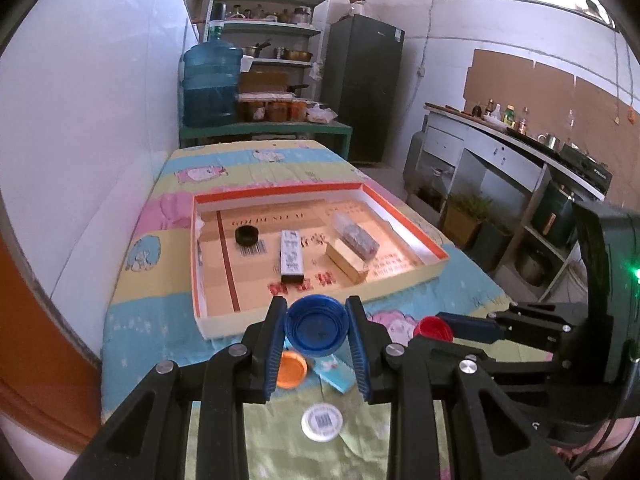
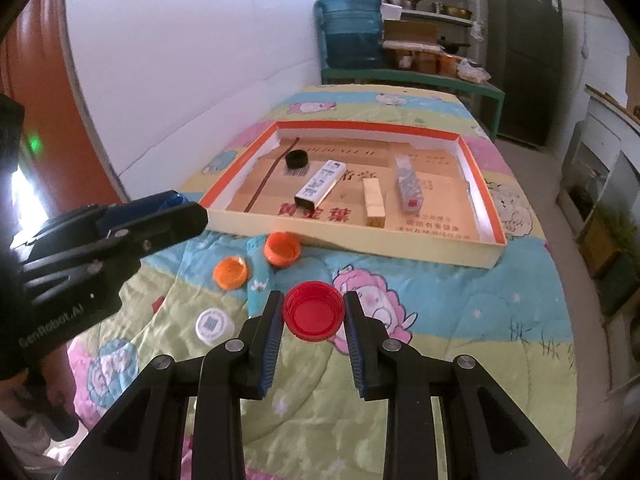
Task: Organize rigid objects
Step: 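Carry the blue and red caps over the GOLDENLEAF tray with both grippers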
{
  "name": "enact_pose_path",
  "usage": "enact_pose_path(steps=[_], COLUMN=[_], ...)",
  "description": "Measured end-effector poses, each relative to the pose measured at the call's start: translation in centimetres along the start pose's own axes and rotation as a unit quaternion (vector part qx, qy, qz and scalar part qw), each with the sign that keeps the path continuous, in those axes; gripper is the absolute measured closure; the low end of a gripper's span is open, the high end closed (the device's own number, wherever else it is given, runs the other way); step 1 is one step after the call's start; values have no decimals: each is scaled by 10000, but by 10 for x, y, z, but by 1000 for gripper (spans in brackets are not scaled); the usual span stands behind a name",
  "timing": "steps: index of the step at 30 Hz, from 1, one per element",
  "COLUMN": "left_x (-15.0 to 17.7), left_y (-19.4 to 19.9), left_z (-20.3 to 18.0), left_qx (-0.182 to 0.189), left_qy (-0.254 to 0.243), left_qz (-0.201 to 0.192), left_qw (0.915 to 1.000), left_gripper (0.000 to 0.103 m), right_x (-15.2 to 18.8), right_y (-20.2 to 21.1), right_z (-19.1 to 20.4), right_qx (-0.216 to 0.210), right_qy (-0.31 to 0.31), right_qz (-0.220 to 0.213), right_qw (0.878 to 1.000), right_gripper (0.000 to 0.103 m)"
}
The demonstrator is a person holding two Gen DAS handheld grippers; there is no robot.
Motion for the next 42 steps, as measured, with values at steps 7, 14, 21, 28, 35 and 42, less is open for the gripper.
enact_pose_path(steps=[7, 14, 21, 28, 35, 42], left_x=[-26, -46, -58, -66, -68, -69], left_y=[-5, -10, -21, -33, -48, -67], left_z=[-6, -13, -16, -15, -6, 9], left_qx=[-53, -43, -98, -145, -181, -262], left_qy=[-44, -61, -100, -68, 38, 220], left_qz=[-143, -248, -250, -207, -117, 36], left_qw=[9999, 9997, 9996, 9997, 9998, 9994], left_gripper=[73, 73, 73, 73, 73, 73], right_x=[-13, -31, -45, -56, -62, -64], right_y=[-5, -5, -10, -18, -30, -42], right_z=[-14, -27, -37, -48, -56, -63], right_qx=[40, 117, 147, 144, 143, 139], right_qy=[-106, -136, -108, -142, -151, -205], right_qz=[-20, -144, -224, -252, -223, -172], right_qw=[9999, 9997, 9996, 9995, 9995, 9995], right_gripper=[73, 73, 73, 73, 73, 73])
Point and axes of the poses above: each gripper's, at about its wrist camera, not at the fingertips, and y roughly against the way its jaws point, z to its left, x to its underside, the point moved 1 cm from there along -y, roughly the way its jaws point, and after that the axes turned 14 degrees about y, right-handed, at the moved point
